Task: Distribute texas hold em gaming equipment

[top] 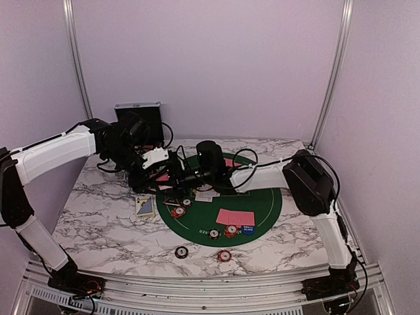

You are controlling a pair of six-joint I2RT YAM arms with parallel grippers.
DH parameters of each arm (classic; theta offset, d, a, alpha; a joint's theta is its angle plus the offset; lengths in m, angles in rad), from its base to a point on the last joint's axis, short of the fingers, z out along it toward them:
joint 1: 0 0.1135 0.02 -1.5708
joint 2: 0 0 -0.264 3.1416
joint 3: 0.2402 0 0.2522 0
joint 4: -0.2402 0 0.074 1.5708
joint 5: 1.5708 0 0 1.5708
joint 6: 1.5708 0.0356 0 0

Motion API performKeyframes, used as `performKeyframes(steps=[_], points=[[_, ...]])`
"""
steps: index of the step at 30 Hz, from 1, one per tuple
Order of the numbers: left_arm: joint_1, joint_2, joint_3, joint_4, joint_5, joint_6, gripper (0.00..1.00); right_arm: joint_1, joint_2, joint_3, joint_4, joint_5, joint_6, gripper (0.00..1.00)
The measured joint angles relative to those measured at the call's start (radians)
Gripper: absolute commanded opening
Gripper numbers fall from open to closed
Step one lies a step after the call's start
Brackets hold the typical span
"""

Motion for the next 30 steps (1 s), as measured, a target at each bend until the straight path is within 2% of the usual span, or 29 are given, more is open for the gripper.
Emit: performKeyframes(steps=[13, 30], points=[[-0.002, 0.069, 0.052, -0.018, -0.024, -0.023, 0.0, -0.007, 0.09, 0.169, -0.164, -0.033, -0.11, 0.73], [-0.002, 0.086, 0.066, -0.033, -0.023, -0.036, 0.0, -0.011, 0.095, 0.193, -0.241, -0.051, -0.174, 0.71]])
